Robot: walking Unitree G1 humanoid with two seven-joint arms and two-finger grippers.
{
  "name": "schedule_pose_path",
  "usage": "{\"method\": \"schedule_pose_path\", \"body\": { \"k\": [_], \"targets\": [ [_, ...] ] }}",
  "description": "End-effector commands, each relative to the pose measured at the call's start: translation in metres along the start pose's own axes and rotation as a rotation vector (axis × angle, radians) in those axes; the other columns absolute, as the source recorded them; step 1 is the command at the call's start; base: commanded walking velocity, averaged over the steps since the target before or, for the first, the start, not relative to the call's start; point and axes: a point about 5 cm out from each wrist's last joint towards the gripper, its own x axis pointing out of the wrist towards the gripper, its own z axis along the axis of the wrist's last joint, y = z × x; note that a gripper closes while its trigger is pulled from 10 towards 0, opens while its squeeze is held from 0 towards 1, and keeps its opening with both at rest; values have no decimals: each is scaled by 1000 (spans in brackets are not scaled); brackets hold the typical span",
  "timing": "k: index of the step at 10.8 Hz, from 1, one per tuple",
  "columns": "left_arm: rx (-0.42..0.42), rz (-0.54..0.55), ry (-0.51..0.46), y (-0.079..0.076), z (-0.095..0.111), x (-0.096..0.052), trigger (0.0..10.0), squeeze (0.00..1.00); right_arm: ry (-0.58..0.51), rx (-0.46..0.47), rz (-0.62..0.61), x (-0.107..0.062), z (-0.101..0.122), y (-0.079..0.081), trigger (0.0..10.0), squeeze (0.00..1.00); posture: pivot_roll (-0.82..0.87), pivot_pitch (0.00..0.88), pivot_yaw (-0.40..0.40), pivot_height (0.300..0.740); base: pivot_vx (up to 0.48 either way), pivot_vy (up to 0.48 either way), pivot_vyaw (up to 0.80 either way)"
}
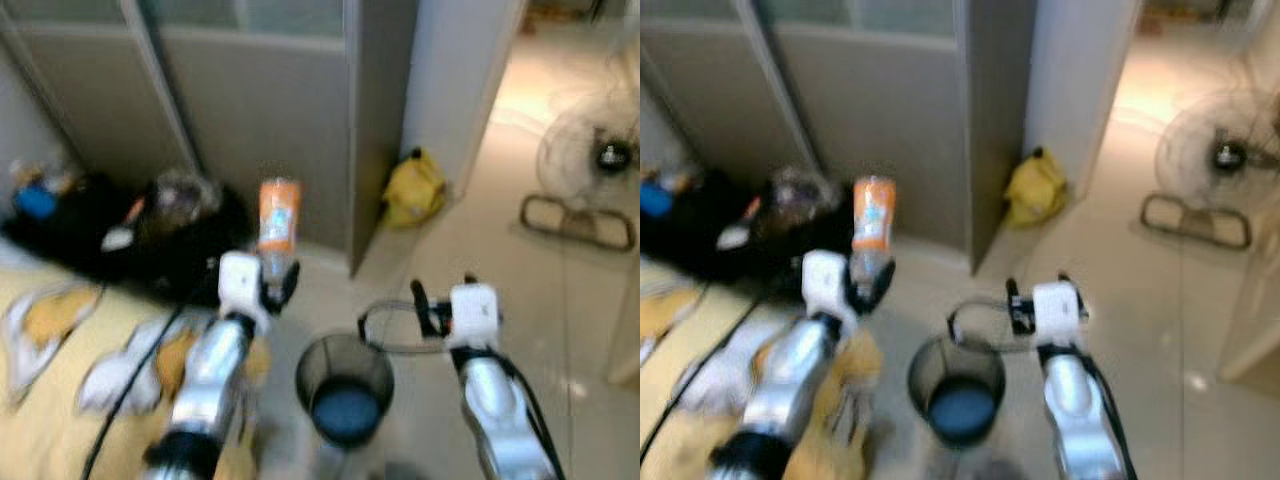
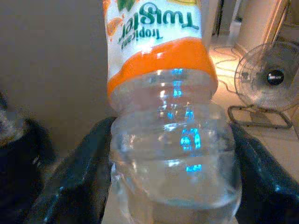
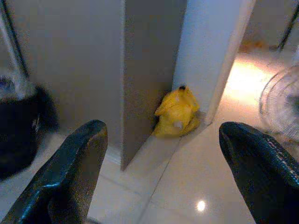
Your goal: Clean up the room
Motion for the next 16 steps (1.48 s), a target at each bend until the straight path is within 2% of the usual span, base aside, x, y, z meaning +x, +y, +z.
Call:
{"method": "schedule_pose_path", "body": {
  "k": [1, 2, 4, 5, 6, 8, 9, 10, 12, 14, 15, 16],
  "targets": [
    [33, -7, 171, -4, -22, 3, 10000, 0, 108, 32, 9, -7, -20, -2, 10000, 0, -241, 0, 77, 719, 0, 0, 0],
    [62, -52, 326, -9, -41, 4, 10000, 0, 216, 41, -9, -14, -40, -7, 10000, 0, -245, 0, 76, 719, 0, 0, 0],
    [140, -118, 494, -13, -58, 1, 10000, 0, 346, 21, 5, -27, -62, -11, 10000, 0, -264, 0, 86, 719, 0, 0, 0],
    [180, -138, 566, -17, -64, 3, 10000, 0, 420, 31, 38, -35, -73, -7, 10000, 0, -276, 0, 86, 719, 0, 0, 0],
    [191, -143, 578, -21, -63, 6, 10000, 0, 440, 26, 56, -39, -77, -5, 10000, 0, -282, 0, 85, 719, 0, 0, 0],
    [235, -189, 566, -45, -53, 21, 10000, 0, 492, -46, 149, -65, -84, 0, 10000, 0, -330, 31, 96, 719, 0, 0, 0],
    [284, -227, 577, -55, -53, 22, 10000, 0, 525, -69, 190, -85, -90, -1, 10000, 0, -355, 58, 106, 719, 0, 0, 0],
    [316, -267, 582, -63, -55, 22, 10000, 0, 550, -58, 194, -98, -96, -4, 10000, 0, -394, 72, 121, 719, 0, 0, 0],
    [391, -323, 610, -74, -59, 19, 10000, 0, 572, -42, 170, -110, -103, -6, 10000, 0, -459, 87, 149, 719, 0, 0, 0],
    [429, -339, 612, -84, -59, 20, 10000, 0, 564, -43, 193, -129, -95, 2, 10000, 0, -491, 126, 163, 719, 0, 0, 0],
    [397, -358, 611, -92, -59, 20, 10000, 165, 547, -36, 229, -135, -95, 8, 10000, 0, -496, 140, 163, 719, 0, 0, 0],
    [414, -408, 607, -106, -58, 19, 10000, 1000, 550, -11, 249, -139, -100, 21, 10000, 0, -509, 153, 165, 719, 0, 0, 0]
  ]
}}
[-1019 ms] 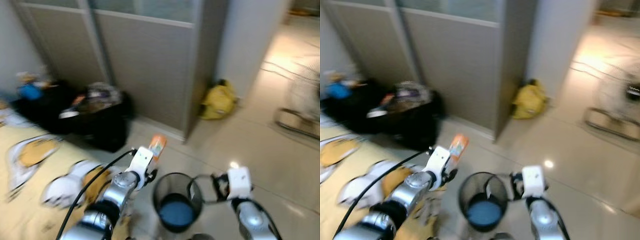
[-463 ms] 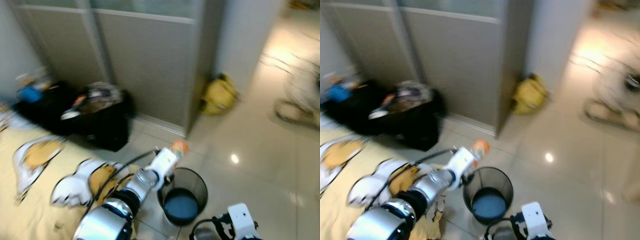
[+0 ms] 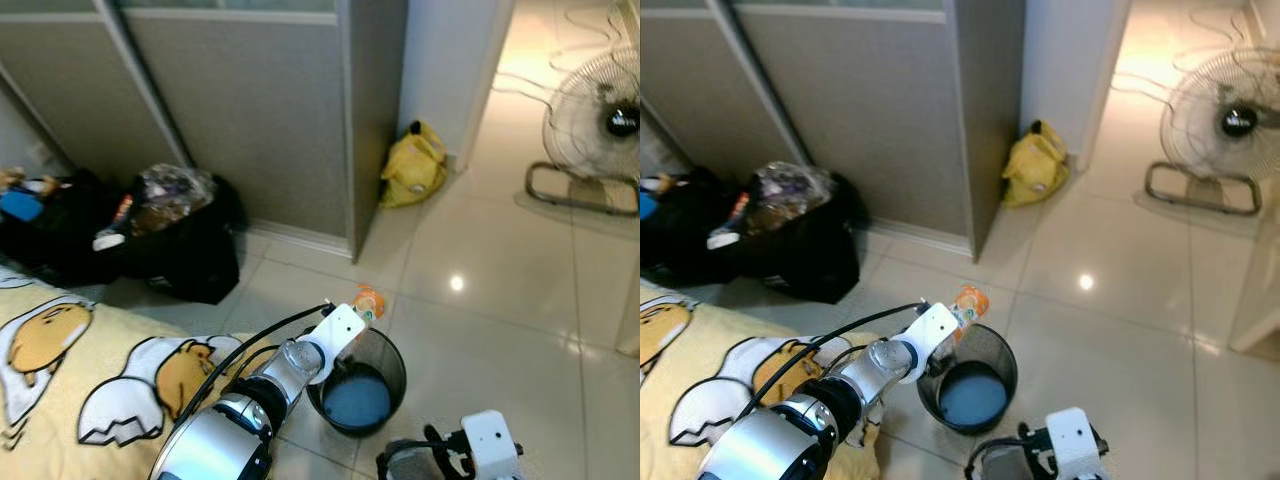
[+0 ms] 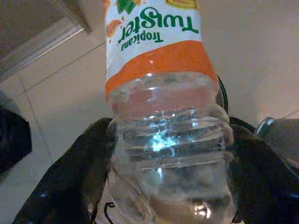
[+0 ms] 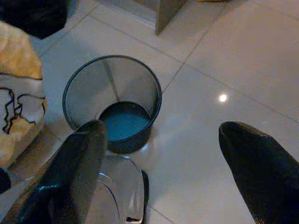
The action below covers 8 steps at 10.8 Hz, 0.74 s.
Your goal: Clean up the room
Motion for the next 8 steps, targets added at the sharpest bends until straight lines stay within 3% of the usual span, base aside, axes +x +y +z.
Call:
{"method": "schedule_pose_path", "body": {
  "k": [1, 4, 6, 7, 8],
  "targets": [
    [37, -39, -50, -25, 28, 5, 10000, 1000, 94, 14, 62, -6, -20, 23, 10000, 0, -520, 161, 169, 719, 0, 0, 0],
    [54, -29, -70, -25, 37, 5, 10000, 1000, 70, 22, 42, -10, -12, 19, 10000, 0, -529, 171, 176, 719, 0, 0, 0],
    [4, -22, -128, -24, 49, 4, 10000, 1000, 50, 22, 30, -13, -3, 17, 10000, 0, -531, 178, 176, 719, 0, 0, 0],
    [-66, 2, -189, -12, 58, 2, 10000, 0, 9, 20, 11, -13, 10, 15, 10000, 0, -523, 172, 171, 719, 0, 0, 0],
    [-215, 1, -290, 9, 59, -4, 10000, 0, -52, 38, -21, -8, 27, 9, 10000, 0, -489, 147, 166, 719, 0, 0, 0]
  ]
}}
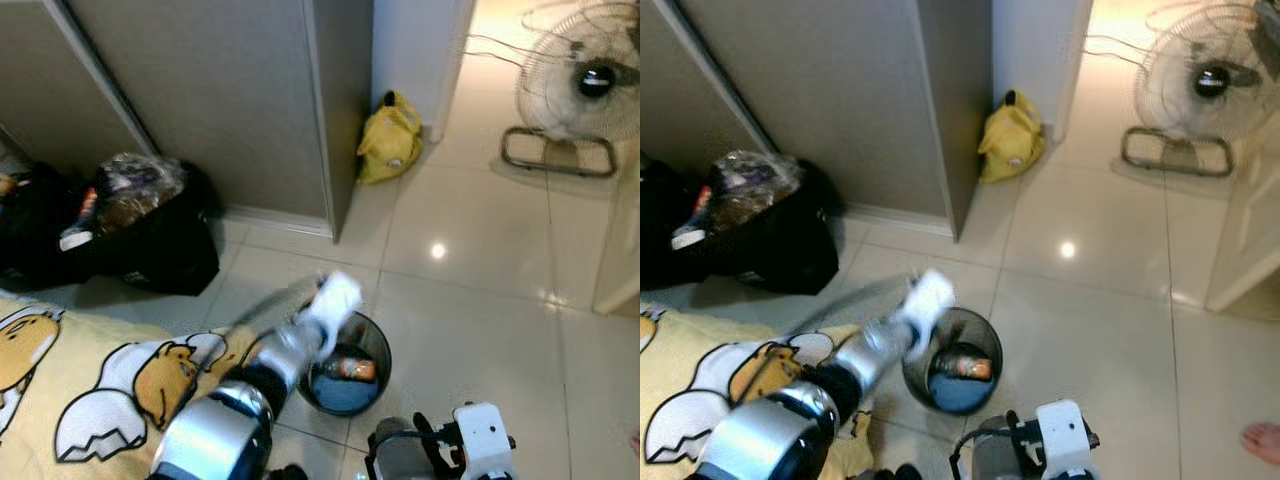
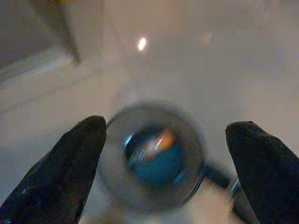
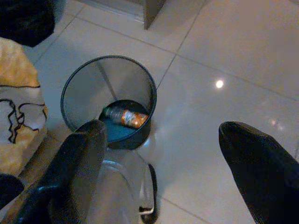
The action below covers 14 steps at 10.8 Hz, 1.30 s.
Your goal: Clean up the room
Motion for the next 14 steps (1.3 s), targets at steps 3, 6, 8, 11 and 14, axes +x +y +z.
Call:
{"method": "schedule_pose_path", "body": {
  "k": [3, 6, 8, 11, 14],
  "targets": [
    [-203, 148, -308, 51, -8, -37, 10000, 0, -136, 24, -3, 27, 42, -9, 10000, 0, -341, 16, 131, 719, 0, 0, 0],
    [-150, 434, -603, 78, 23, -90, 10000, 0, -245, 43, -1, 62, 78, -14, 10000, 0, -196, 0, 71, 719, 0, 0, 0],
    [-198, 422, -712, 65, 25, -113, 10000, 0, -377, 76, -76, 66, 114, -21, 10000, 0, -178, 0, 44, 719, 0, 0, 0],
    [-179, 408, -706, 60, 39, -111, 10000, 0, -397, 29, -29, 77, 119, -23, 10000, 0, -185, 0, 35, 719, -102, 416, 679],
    [-156, 348, -728, 57, 50, -108, 10000, 0, -363, 73, -65, 88, 112, -27, 10000, 0, -209, 0, 74, 719, 0, -160, 638]
  ]
}}
